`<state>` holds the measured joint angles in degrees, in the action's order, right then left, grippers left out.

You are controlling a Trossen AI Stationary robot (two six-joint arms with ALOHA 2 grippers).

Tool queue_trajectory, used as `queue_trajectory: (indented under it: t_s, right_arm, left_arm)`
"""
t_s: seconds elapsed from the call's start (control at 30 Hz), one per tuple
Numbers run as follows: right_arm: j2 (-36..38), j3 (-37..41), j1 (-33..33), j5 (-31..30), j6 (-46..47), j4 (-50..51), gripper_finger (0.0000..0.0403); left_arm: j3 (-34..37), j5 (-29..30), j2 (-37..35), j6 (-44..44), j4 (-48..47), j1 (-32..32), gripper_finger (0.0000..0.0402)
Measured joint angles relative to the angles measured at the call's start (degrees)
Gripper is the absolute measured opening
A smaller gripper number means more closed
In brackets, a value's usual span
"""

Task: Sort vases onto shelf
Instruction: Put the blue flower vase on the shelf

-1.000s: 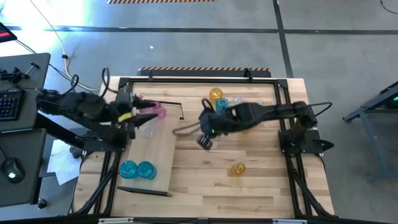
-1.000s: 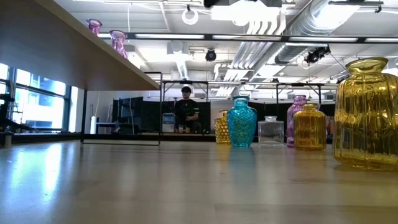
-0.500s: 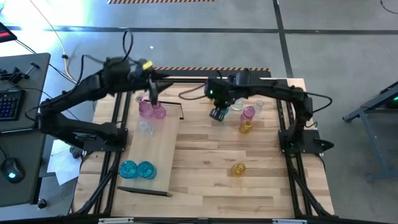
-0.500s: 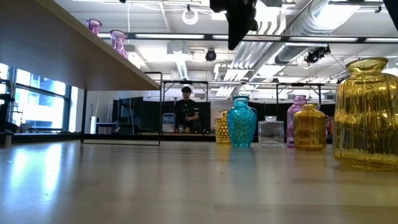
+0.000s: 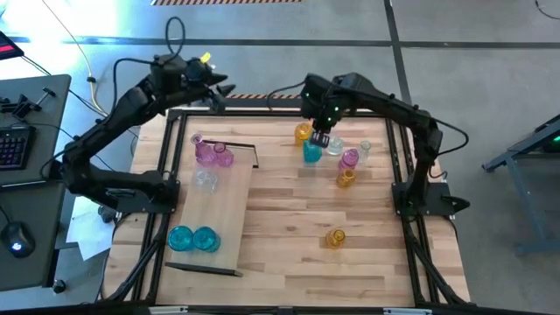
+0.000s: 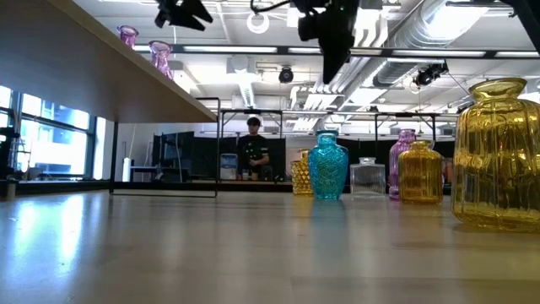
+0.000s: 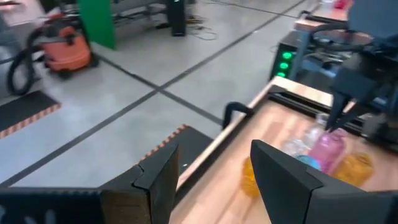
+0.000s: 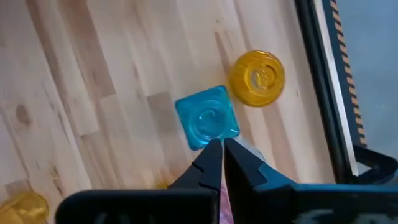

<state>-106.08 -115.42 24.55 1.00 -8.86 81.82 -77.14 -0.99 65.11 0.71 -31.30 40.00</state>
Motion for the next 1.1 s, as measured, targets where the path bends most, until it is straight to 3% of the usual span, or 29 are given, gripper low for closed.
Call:
queue_trajectory:
  t_s: [0.27,0.53,0.83,1.0,1.1]
  right_arm:
    - [-0.45,0.02,3.65,3.78,2.56,-6.46,0.0000]
    - [-5.04,0.02,7.63,6.73,4.11,-13.39,0.0000]
    - [-7.43,0.07,8.24,5.96,1.33,0.90,0.0000]
    - [-6.01,0.07,4.80,7.43,0.81,8.43,0.0000]
    - [-6.14,0.07,2.09,8.67,-1.55,7.41,0.0000]
  left_arm:
    - [-0.02,-0.03,-0.52,-0.41,-7.52,8.61,0.0186]
    - [-0.02,-1.47,-1.95,-1.71,-8.67,11.51,0.0186]
    - [0.00,-4.96,-7.76,-4.57,-9.89,11.75,0.0186]
    - [0.00,-6.15,-12.25,-6.15,-9.87,11.75,0.0186]
    - [0.00,-7.77,-14.12,-7.08,-9.87,11.72,0.0186]
